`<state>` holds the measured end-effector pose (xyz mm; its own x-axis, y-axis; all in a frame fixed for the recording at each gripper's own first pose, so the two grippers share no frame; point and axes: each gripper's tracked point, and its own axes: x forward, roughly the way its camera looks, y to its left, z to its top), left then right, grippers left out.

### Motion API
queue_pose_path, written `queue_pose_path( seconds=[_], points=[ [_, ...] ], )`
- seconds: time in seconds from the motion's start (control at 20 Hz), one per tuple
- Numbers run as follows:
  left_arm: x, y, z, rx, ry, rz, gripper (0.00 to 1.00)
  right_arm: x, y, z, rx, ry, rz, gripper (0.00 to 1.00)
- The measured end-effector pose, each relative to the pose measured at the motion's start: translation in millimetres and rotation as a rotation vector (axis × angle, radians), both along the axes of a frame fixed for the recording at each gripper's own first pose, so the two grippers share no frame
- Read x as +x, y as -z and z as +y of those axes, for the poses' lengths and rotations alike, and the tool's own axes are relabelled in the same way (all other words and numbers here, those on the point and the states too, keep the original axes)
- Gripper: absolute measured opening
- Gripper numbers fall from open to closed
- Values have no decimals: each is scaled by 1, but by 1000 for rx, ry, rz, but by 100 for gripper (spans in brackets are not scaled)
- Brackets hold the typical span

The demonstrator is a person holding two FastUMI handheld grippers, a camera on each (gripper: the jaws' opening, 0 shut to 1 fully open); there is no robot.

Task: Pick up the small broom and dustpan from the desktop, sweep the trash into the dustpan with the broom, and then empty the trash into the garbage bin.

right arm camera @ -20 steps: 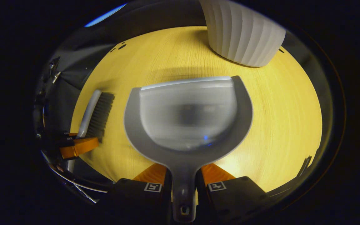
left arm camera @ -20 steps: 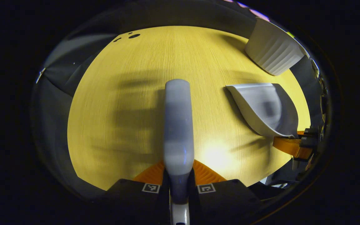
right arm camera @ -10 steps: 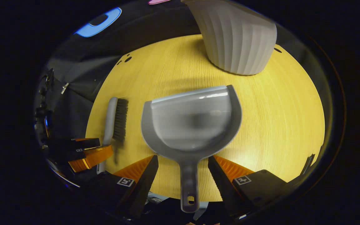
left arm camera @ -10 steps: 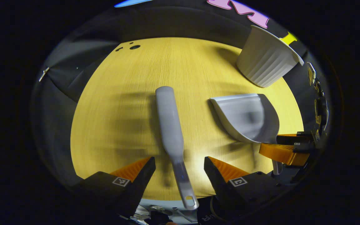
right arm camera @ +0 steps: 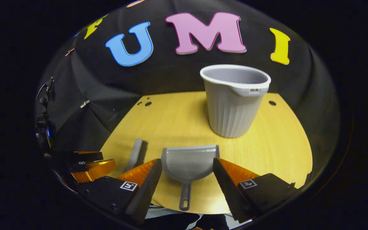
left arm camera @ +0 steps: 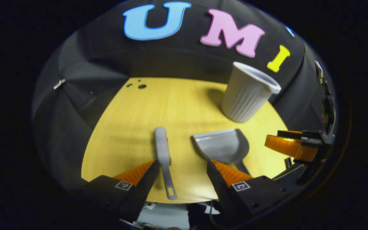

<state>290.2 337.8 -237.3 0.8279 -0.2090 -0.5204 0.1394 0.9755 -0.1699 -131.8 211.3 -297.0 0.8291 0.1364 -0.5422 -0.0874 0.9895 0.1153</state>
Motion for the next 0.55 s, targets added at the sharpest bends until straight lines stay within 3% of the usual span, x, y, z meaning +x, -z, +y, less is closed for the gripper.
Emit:
queue_pose_path(
  seconds=[0.3,0.55],
  points=[
    [-14,-82,11,45,-80,-391,96,-16,-69,0,1,0,-246,99],
    [-27,-100,3,68,-140,-518,96,-40,-78,-17,-64,29,-354,99]
  ],
)
